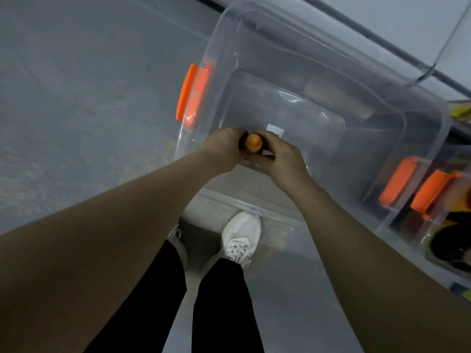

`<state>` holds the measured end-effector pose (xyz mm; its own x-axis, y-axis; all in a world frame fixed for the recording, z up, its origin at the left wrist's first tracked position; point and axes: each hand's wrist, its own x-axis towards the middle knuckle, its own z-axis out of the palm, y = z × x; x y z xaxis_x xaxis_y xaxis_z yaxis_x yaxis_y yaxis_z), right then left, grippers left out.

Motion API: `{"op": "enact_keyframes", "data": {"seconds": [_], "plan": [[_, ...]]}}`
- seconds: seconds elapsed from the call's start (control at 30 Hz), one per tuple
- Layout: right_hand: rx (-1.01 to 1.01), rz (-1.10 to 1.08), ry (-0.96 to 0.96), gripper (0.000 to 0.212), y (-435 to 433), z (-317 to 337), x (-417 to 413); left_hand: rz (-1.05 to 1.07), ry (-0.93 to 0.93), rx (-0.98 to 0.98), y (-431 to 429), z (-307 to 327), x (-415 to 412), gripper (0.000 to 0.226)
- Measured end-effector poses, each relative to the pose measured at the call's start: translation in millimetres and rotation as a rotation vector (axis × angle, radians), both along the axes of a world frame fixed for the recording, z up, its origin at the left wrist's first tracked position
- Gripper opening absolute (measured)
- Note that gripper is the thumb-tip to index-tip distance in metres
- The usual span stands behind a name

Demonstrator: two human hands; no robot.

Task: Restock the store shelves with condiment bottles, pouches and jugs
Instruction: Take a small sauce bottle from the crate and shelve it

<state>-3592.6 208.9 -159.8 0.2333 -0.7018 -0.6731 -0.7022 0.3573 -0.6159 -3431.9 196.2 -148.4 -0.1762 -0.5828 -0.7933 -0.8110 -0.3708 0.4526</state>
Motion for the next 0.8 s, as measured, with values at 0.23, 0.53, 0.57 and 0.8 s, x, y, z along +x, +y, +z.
{"op": "enact_keyframes", "data": {"seconds": [0.23, 0.53, 0.57, 0.8], "plan": [[0.145, -0.222, -0.142, 0.037, -5.5, 34.8, -5.7, 0.156, 0.088, -0.044, -14.1, 38.6, 11.1, 0.033], [0.115, -0.499, -0.339, 0.024, -38.3, 150.0, -2.7, 0.485, 0.496, 0.031, -17.9, 148.4, 19.3, 0.053], [0.104, -0.498, -0.344, 0.024, -41.4, 166.9, -0.2, 0.508, 0.544, 0.031, -19.0, 163.2, 21.1, 0.055], [0.052, -0.549, -0.346, 0.013, -56.7, 287.5, 15.0, 0.537, 0.693, -0.037, -26.5, 272.3, 25.5, 0.058]]}}
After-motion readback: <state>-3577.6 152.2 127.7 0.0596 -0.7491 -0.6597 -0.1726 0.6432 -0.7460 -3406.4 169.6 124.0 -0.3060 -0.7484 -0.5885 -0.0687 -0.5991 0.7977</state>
